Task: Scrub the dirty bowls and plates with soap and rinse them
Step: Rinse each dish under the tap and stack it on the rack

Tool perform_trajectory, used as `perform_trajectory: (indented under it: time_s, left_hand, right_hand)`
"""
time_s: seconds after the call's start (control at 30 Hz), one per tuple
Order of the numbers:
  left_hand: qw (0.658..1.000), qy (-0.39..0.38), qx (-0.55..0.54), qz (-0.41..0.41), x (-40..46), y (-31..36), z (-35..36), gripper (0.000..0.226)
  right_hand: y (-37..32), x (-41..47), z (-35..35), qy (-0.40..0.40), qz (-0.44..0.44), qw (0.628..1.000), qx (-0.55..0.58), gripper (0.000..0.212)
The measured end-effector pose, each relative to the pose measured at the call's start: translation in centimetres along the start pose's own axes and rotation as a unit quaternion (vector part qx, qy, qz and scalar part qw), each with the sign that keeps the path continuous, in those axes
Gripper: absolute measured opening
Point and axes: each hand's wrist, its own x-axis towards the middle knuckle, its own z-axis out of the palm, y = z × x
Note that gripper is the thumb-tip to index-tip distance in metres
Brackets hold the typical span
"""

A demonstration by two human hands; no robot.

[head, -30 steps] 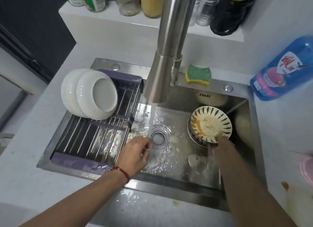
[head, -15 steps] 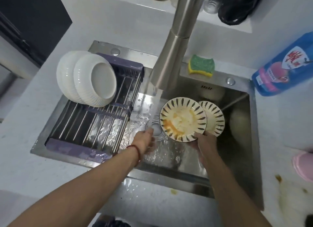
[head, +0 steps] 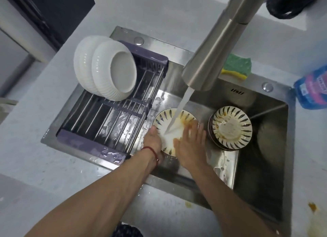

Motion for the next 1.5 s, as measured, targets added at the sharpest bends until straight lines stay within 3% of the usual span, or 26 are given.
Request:
perform_trajectory:
  time_s: [0.17,0.27,0.33,0.4,0.47,0.57,0.7,0.77,0.83,0.97,1.07,1.13,1.23,1.33,1.43,1.5]
  left_hand:
    - [0.998,-0.062,-0.024,-0.019,-2.0,0.9,1.1,0.048]
    - [0.997,-0.05,-0.054,-0.029,-0.4,1.8,1.0,0.042]
    - [0.997,-0.046,-0.043,-0.047,0.6,2.3,0.9,0.055]
    - [0.998,-0.043,-0.031,-0.034,0.8,2.4,1.1,0.055]
    - [0.999,-0.036,-0.013,-0.02,0.2,1.9,1.7,0.044]
    - [0.998,-0.045,-0.021,-0.026,-1.0,0.9,2.5,0.042]
    - [0.993,-0.062,-0.094,-0.036,0.3,1.8,2.1,0.044]
    - [0.994,-0.04,-0.091,-0.037,0.7,2.7,1.9,0.047]
    - [0.997,-0.028,-0.069,-0.028,1.4,2.7,2.0,0.052]
    - [0.999,0.013,-0.024,0.027,2.3,1.0,3.0,0.05]
    - [0.997,0.005,-0.077,-0.003,1.0,0.4,2.9,0.048]
    - [0.993,-0.023,-0.117,-0.016,0.8,0.9,2.7,0.037]
    - [0.995,-0.017,-0.092,-0.038,1.2,1.7,1.7,0.05]
    - [0.999,-0.005,-0.039,-0.035,1.5,1.9,1.5,0.066]
    - [0.994,0.02,0.1,0.041,-1.2,3.1,2.0,0.056]
    - [0.988,0.048,0.127,0.068,-1.3,3.1,2.1,0.055]
  right_hand:
    - [-2.8,4.1,0.9,-0.1,-0.14,0.985,0.019,0.071]
    - [-1.4,2.5,0.5,-0.143,-0.287,0.944,0.075,0.061]
    - [2.3,0.6,-0.3,-0.164,-0.334,0.925,0.075,0.057]
    - [5.8,-0.3,-0.8,-0.128,-0.33,0.935,0.006,0.065]
    - [6.8,0.8,-0.9,-0.073,-0.262,0.96,-0.061,0.082]
    - [3.5,4.7,0.0,-0.063,-0.151,0.985,-0.044,0.086]
    - [-2.0,5.0,0.7,-0.107,-0.248,0.961,0.059,0.055]
    - [-1.0,2.8,-0.7,-0.138,-0.309,0.932,0.132,0.048]
    - [2.5,1.1,-1.2,-0.126,-0.354,0.918,0.122,0.045]
    - [5.9,3.5,-0.5,-0.068,-0.248,0.966,-0.015,0.076]
    - [1.0,6.1,-0.8,-0.055,-0.17,0.984,-0.024,0.07]
    - [-1.5,6.2,-0.7,-0.074,-0.223,0.971,0.039,0.059]
    - [0.0,3.1,-0.2,-0.141,-0.342,0.922,0.11,0.055]
    - [5.3,0.7,0.1,-0.05,-0.395,0.915,0.059,0.063]
    - [6.4,1.3,0.2,0.025,-0.308,0.951,0.018,0.087]
    - [5.3,2.7,0.4,0.059,-0.256,0.964,0.046,0.075]
